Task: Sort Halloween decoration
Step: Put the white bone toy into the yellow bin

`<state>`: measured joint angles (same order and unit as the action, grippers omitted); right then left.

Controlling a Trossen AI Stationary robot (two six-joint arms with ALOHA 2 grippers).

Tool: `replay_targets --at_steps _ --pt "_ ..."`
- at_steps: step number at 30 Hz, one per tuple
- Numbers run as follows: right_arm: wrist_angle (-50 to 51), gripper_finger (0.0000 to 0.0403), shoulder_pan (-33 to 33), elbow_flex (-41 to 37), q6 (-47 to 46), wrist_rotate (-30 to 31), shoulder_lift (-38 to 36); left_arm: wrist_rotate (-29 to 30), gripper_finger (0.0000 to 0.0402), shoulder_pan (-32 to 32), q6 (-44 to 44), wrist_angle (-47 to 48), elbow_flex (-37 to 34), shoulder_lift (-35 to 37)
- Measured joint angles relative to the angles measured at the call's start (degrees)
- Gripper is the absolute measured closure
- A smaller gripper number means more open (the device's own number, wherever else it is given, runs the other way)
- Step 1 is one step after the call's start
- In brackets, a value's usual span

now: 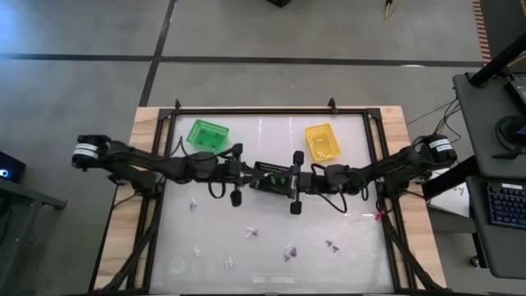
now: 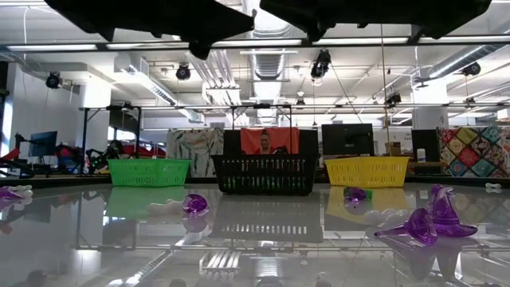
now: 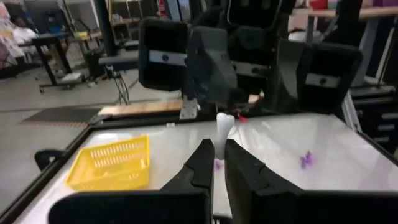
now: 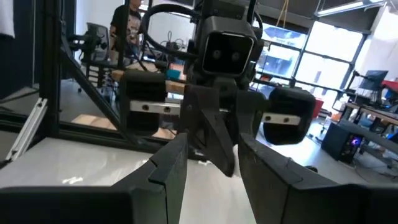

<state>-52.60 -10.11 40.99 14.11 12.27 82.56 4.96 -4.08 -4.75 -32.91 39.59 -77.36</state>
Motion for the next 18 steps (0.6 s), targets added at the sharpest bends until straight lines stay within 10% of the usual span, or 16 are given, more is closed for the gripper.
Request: replay_targets --at_steps 18 --pt "0.1 0.0271 0.0 0.0 0.0 4.7 0.0 2.0 0.0401 -1.3 -0.2 -9.2 0.0 -5.3"
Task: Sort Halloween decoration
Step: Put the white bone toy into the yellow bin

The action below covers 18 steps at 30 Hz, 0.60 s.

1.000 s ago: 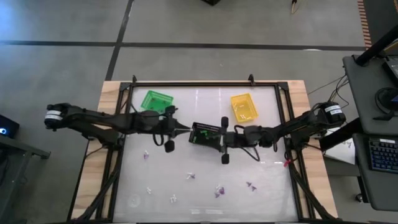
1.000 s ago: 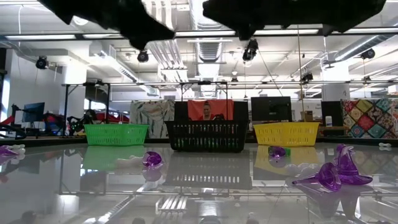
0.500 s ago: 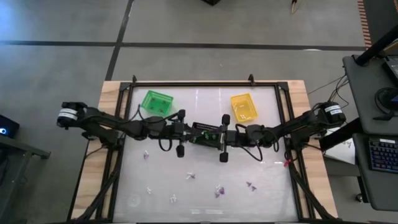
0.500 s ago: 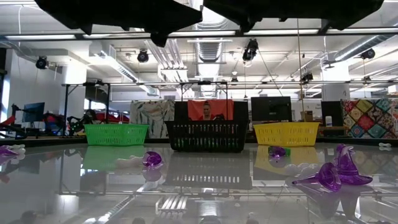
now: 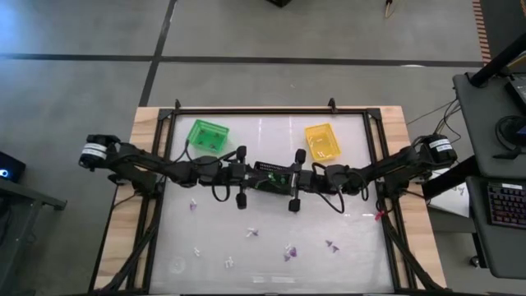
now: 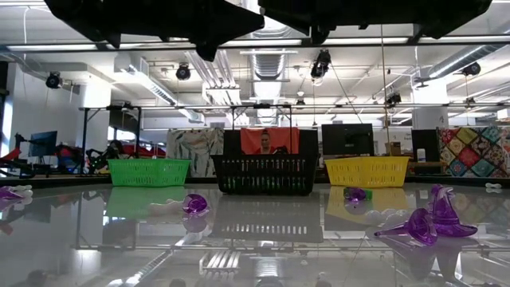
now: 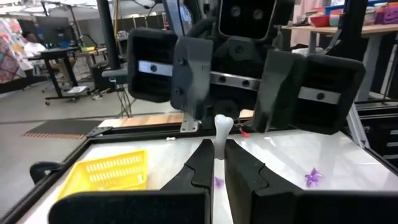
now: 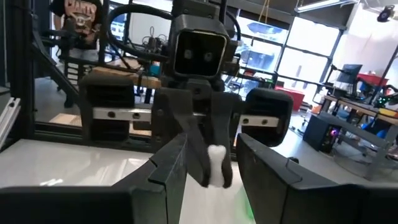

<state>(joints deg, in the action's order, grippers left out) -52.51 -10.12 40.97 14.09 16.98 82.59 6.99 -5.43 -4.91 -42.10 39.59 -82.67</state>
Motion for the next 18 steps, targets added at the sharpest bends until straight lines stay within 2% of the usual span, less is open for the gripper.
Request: replay_targets --at_steps 4,12,18 --pt "0.1 0.0284 0.0 0.0 0.0 -0.2 0.0 -0.1 0.0401 -0.2 -0.4 0.0 0.0 0.0" --pt "1.0 0.0352 0.0 0.0 0.0 -0.4 0.0 0.1 0.0401 -0.2 -0.5 -1.4 0.0 0.0" --pt "1.1 0.0381 0.0 0.0 0.0 -0.4 0.0 0.2 0.0401 -0.3 -1.0 -1.5 0.0 -0.1"
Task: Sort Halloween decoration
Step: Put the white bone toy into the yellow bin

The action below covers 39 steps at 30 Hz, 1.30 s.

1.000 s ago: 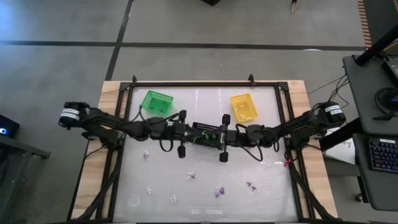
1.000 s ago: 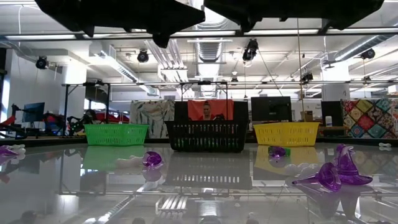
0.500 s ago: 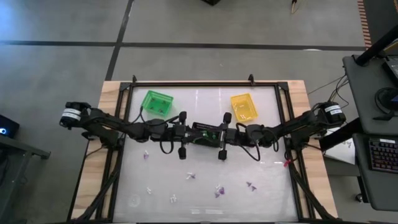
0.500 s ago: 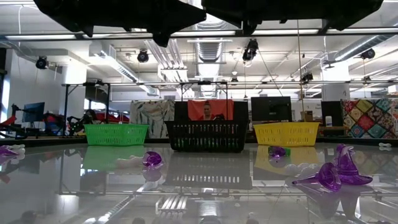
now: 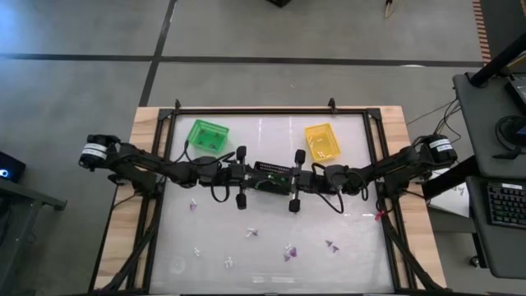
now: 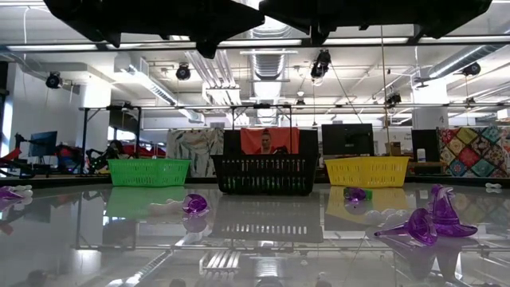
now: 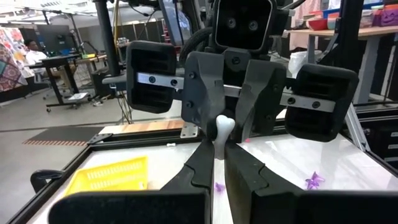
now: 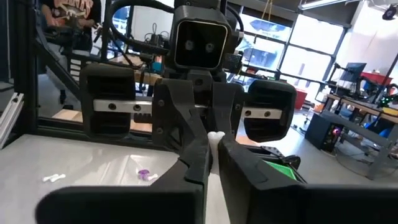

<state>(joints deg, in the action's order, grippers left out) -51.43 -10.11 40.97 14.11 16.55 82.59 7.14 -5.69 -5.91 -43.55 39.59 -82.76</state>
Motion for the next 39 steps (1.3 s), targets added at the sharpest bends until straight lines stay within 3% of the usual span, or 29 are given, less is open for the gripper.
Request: replay_targets --at_steps 18,30,36,39 --pt "0.1 0.0394 0.4 -0.1 -1.5 0.0 0.0 0.0 0.0399 0.0 1.2 1.0 0.0 0.0" --pt "-0.4 0.0394 0.4 -0.1 -1.5 0.2 -0.4 -0.5 0.0302 0.0 1.3 1.2 0.0 0.0" --pt "-0.3 0.0394 0.4 -0.1 -1.5 0.1 -1.1 0.1 0.0282 0.1 1.1 1.7 0.0 0.0" --pt "0.5 0.0394 0.4 -0.1 -1.5 0.4 -2.3 3.9 0.0279 0.1 1.0 5.3 0.0 0.4"
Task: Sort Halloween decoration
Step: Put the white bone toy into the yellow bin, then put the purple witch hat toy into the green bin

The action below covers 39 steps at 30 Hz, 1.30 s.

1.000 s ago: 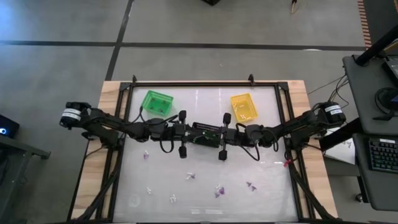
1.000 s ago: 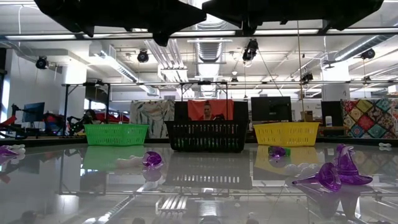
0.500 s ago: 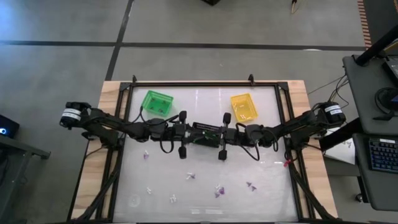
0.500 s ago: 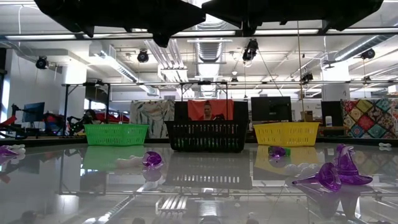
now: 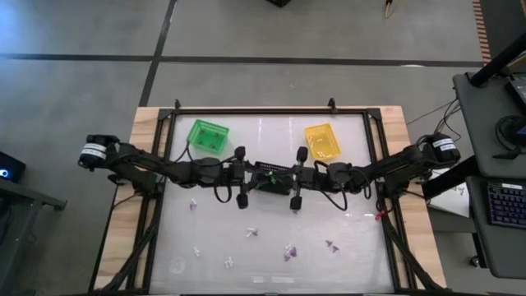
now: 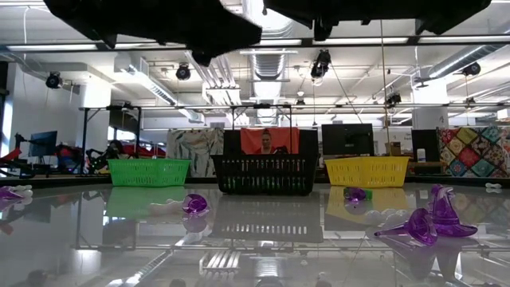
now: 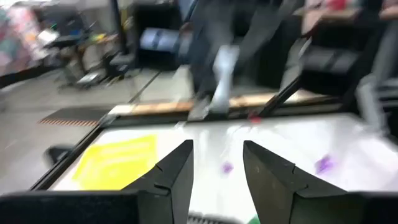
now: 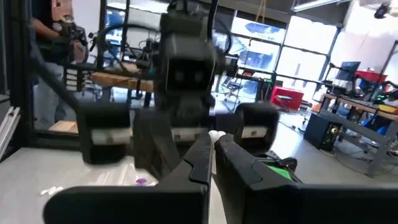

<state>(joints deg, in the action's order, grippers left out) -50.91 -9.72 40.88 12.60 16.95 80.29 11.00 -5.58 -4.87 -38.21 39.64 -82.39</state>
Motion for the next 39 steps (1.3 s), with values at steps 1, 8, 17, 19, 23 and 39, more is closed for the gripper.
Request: replay_targets --at_steps 1,8,17,19,23,39 --pt "0.9 0.0394 0.0 0.0 0.0 1.1 -0.8 1.5 0.0279 0.0 0.0 1.9 0.0 0.4" --pt "24.6 0.0394 1.8 0.0 -10.3 22.5 -9.6 5.0 0.0278 0.1 3.7 18.0 0.0 5.8" --pt "76.7 0.0394 14.5 -0.1 -58.3 26.1 -15.9 5.1 0.0278 0.1 7.2 26.3 0.0 13.8" --pt "80.4 0.0394 16.5 -0.4 -62.2 24.6 -14.9 5.1 0.0278 0.1 7.2 26.8 0.0 14.8" --pt "80.5 0.0394 17.9 -0.9 -62.5 23.6 -12.9 5.1 0.0278 0.1 7.2 27.2 0.0 15.9" --pt "80.2 0.0289 17.9 -0.9 -63.0 23.3 -12.0 5.1 0.0278 0.1 8.0 29.3 0.0 15.4"
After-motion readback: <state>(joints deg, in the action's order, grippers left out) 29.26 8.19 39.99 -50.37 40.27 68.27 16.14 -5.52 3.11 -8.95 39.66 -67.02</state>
